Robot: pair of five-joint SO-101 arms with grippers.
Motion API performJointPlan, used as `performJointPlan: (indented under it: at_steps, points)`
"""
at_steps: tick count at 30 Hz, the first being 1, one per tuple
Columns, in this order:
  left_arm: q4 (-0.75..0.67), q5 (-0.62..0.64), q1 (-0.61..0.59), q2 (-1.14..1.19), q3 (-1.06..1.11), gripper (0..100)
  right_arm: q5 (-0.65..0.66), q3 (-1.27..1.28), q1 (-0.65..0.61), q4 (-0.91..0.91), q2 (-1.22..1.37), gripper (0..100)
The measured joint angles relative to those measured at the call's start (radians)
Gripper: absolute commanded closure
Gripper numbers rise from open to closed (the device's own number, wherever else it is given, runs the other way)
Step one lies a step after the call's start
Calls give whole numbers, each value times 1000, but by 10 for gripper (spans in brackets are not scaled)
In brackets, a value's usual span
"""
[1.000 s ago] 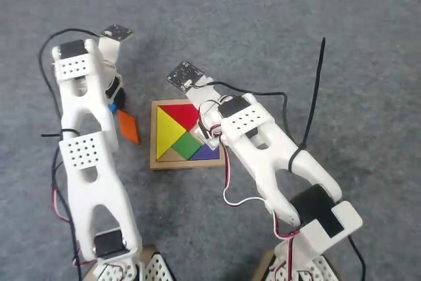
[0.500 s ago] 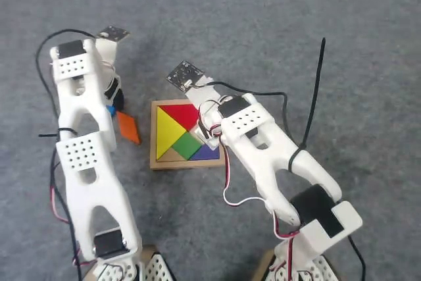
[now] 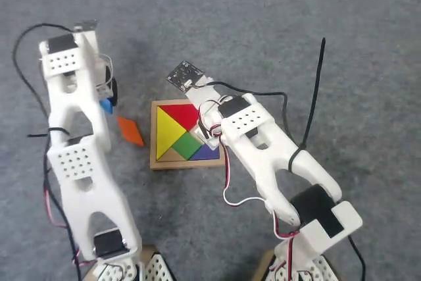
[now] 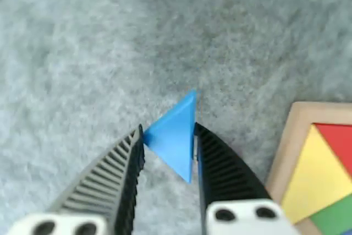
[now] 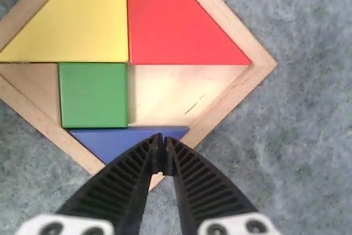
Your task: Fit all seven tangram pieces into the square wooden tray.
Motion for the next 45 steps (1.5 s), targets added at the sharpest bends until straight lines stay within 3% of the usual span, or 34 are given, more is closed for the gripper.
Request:
performJointPlan:
  at_steps: [9,15,20,26,30,37,45]
  points:
    - [0,180,23,-276,279,959,0,-3,40,9,0,990]
    - [-25,279,104,-511,519,959,-5,-32,157,87,-86,990]
    - [-138,416,198,-674,749,959,-54,-32,308,87,-216,990]
    - [-338,568,402,-783,987,957,-172,-32,473,155,-345,990]
    - [-404,578,456,-790,1033,956,-198,-18,473,201,-356,990]
    - [-589,666,560,-795,1157,956,-258,81,479,57,-339,990]
    - [-763,724,620,-795,1287,955,-264,86,471,35,-316,990]
